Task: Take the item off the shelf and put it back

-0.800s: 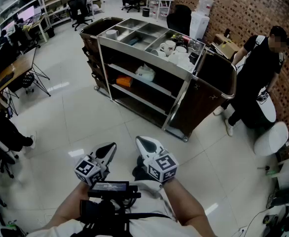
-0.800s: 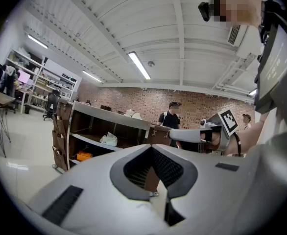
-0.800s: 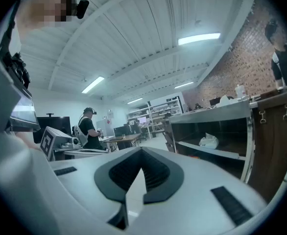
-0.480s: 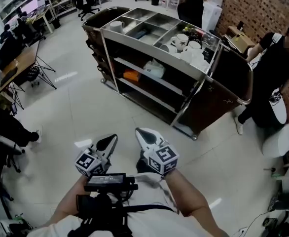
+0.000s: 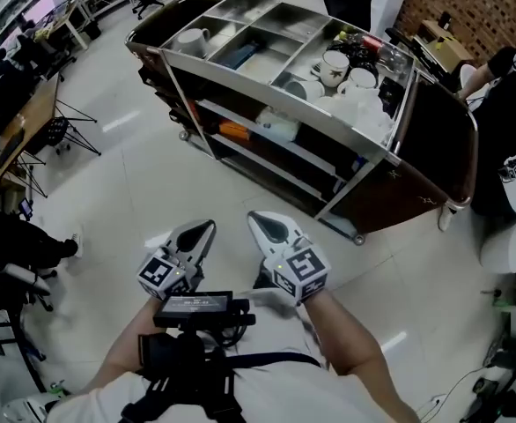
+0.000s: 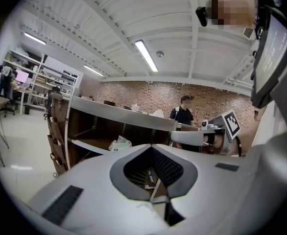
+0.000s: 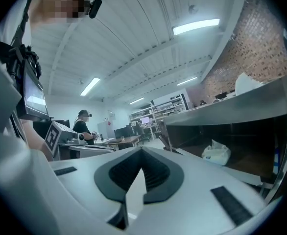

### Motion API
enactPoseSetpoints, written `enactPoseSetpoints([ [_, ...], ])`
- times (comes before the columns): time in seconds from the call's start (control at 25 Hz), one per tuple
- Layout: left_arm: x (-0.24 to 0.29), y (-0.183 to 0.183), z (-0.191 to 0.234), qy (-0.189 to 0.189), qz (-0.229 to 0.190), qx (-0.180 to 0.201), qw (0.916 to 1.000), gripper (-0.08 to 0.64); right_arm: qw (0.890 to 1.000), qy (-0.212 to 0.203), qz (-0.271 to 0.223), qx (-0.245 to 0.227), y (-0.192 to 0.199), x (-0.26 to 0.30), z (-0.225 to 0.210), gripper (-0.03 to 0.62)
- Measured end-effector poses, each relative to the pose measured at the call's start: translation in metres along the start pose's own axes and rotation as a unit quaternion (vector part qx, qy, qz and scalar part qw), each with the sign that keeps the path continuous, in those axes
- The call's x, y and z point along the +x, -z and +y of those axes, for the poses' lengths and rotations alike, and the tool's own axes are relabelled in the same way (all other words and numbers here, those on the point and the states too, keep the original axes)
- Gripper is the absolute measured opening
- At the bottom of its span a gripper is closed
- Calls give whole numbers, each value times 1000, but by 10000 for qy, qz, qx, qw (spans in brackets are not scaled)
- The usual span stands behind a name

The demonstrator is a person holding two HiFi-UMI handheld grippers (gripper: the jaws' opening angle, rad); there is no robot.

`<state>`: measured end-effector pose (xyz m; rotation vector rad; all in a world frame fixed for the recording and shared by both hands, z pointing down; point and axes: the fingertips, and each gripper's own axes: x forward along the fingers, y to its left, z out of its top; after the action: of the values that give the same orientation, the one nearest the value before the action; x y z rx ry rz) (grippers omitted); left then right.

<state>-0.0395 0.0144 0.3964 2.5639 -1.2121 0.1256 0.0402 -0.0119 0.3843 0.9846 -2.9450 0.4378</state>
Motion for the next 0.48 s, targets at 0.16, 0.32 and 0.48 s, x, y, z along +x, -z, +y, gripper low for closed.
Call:
enactPoseSetpoints([
  [0.16,30,-11,11,163,40,89,9998,6,9999,126,-22,59,-3,8,-27,8],
  [0.32,47,-18,18,238,53,96,9997,6,9997,232,-54,103,-11,13,-43,8],
  [0.48,57,-18,26,317,104,80,9994,6,9995,297,-69,93,-14,19,-50,8],
])
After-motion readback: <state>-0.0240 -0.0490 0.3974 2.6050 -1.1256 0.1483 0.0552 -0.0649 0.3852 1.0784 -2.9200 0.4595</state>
